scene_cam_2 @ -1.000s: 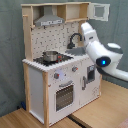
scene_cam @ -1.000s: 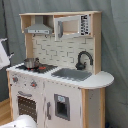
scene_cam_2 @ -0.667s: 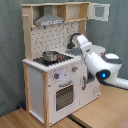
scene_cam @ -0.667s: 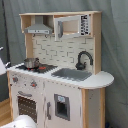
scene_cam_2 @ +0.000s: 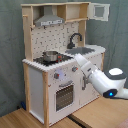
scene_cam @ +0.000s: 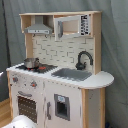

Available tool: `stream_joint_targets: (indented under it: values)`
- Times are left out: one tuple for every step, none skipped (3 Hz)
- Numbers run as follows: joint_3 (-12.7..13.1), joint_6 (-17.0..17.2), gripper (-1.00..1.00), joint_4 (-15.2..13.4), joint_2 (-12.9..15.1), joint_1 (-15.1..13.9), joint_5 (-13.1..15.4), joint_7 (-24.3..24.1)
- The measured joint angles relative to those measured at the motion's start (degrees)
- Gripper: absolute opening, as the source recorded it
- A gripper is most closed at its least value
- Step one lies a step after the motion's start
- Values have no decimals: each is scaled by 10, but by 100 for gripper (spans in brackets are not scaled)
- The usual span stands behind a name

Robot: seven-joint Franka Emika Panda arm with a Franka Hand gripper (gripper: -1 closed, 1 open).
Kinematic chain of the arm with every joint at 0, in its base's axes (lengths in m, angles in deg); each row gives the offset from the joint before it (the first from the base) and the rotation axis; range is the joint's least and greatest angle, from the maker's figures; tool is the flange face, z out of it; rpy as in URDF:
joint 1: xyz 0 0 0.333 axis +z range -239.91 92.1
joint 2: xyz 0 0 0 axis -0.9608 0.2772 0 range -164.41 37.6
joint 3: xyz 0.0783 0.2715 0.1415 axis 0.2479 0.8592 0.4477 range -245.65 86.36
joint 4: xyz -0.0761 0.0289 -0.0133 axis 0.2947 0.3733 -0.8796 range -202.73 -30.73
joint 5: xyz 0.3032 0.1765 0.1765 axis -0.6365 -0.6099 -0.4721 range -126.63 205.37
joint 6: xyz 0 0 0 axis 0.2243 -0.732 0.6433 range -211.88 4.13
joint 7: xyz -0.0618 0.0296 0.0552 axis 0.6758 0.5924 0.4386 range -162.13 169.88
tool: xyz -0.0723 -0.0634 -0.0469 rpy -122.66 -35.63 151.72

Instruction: Play with the kitchen

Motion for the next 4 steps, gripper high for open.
stream_joint_targets:
  values:
    - [32,-7,100,-17,2,19,9,58]
    - [53,-23,100,-31,2,23,15,107]
    - [68,-45,100,-40,2,23,15,161]
    - [78,-69,100,-51,3,23,15,216]
